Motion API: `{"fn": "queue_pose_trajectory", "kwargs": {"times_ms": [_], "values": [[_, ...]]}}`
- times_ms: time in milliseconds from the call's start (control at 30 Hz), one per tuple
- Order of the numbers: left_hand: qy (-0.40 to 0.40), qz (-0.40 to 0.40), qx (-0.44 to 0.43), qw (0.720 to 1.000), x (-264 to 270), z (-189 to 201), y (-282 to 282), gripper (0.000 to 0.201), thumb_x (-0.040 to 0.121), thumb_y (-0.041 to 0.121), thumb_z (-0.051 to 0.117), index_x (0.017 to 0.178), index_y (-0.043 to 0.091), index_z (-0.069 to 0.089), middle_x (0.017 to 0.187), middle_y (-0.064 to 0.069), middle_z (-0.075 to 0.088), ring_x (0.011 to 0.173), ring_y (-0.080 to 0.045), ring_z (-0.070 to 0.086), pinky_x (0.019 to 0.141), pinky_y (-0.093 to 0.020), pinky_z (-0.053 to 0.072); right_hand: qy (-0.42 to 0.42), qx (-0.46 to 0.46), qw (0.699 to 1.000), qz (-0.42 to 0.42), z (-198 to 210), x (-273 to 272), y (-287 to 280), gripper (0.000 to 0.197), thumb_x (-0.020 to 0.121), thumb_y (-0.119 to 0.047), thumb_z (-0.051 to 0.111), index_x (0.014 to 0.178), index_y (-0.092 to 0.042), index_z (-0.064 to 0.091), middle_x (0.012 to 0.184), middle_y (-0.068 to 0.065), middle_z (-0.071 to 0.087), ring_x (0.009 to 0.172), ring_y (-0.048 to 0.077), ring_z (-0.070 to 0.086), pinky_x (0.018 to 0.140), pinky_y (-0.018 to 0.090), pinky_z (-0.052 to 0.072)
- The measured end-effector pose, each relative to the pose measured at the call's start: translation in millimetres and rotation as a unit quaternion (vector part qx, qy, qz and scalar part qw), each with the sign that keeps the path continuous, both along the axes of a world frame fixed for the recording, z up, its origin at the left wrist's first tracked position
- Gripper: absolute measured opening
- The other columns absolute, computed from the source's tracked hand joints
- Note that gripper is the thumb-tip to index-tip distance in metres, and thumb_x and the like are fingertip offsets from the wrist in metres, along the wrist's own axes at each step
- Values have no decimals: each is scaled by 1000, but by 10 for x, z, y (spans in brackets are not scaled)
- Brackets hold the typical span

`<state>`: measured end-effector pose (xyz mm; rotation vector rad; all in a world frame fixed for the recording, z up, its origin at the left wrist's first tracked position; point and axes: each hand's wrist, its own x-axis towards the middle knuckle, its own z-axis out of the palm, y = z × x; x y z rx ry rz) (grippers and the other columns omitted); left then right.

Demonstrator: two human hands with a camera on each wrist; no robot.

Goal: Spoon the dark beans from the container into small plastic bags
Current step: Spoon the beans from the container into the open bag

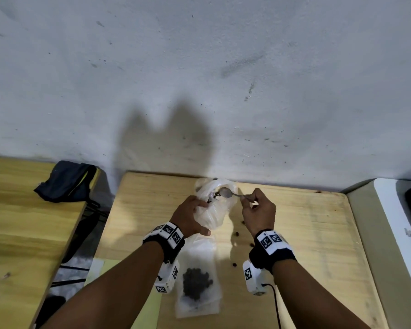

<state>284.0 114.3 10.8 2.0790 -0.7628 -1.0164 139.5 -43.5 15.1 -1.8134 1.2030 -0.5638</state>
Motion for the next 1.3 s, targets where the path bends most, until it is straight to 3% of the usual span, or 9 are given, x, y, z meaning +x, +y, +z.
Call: {"fn": "queue_pose_trajectory", "kwargs": {"times_ms": [167, 267, 400, 533, 667, 833, 967, 1167, 1300], "values": [[12, 15, -14, 1000, 14, -44, -4, 85, 25, 46, 83, 105, 32, 60, 121, 9, 48, 112, -17, 53, 97, -38, 48, 0, 12, 1000, -1, -81, -7, 106, 30, 85, -15, 68, 70, -16, 42, 74, -10, 69, 52, 24, 52, 58, 34, 51], [11, 16, -18, 1000, 22, -47, -26, 83, 29, 35, 89, 107, 29, 60, 120, 9, 48, 112, -18, 53, 96, -38, 49, -13, 37, 999, -15, -104, -28, 129, 30, 85, -11, 69, 69, -14, 44, 73, -7, 68, 60, 25, 58, 59, 31, 48], [-10, 14, -12, 1000, 36, -69, -35, 81, 40, 18, 94, 114, 20, 61, 121, 8, 48, 108, -17, 53, 93, -37, 49, -31, 54, 997, -37, -105, -67, 98, 37, 85, -11, 70, 64, -24, 43, 69, 1, 62, 50, 22, 49, 55, 38, 52], [-33, -6, 0, 999, 21, -77, -30, 81, 42, 19, 94, 116, 20, 60, 124, 7, 47, 110, -16, 52, 95, -35, 48, -24, 63, 997, -29, -121, -74, 74, 31, 86, -12, 70, 68, -19, 45, 74, -5, 64, 54, 34, 58, 56, 42, 54], [-47, -21, -14, 999, -18, -67, -72, 81, 40, 18, 94, 114, 20, 61, 127, 3, 47, 115, -18, 51, 97, -38, 46, -27, 78, 996, -25, -143, -4, 73, 30, 85, -8, 69, 69, -18, 46, 78, -1, 66, 59, 18, 56, 57, 31, 47], [-36, -14, -30, 999, -25, -53, -104, 79, 40, 16, 94, 113, 19, 62, 131, 1, 46, 122, -18, 47, 101, -37, 44, -34, 163, 979, -114, -142, 21, 1, 24, 78, -13, 73, 75, -7, 50, 66, 3, 54, 59, 22, 48, 56, 30, 41], [-18, -2, -26, 999, -19, -35, -74, 77, 43, 14, 94, 112, 21, 62, 123, 5, 47, 113, -17, 51, 96, -34, 47, -76, 244, 946, -198, -195, -21, -103, 15, 72, -15, 72, 72, -14, 57, 64, 4, 50, 53, 19, 39, 49, 27, 33], [25, 23, -19, 999, 7, -42, -28, 76, 45, 12, 94, 112, 23, 61, 119, 7, 48, 112, -18, 53, 93, -34, 49, -88, 255, 939, -212, -203, -30, -139, 16, 74, -17, 71, 64, -22, 59, 71, 10, 56, 51, 19, 37, 48, 28, 31], [21, 1, -14, 1000, -31, -25, -47, 75, 48, 12, 93, 115, 22, 60, 122, 7, 48, 113, -17, 51, 94, -31, 46, -92, 238, 947, -193, -204, 20, -96, 23, 69, -23, 73, 77, -7, 58, 63, 2, 45, 53, 20, 36, 50, 29, 33]]}}
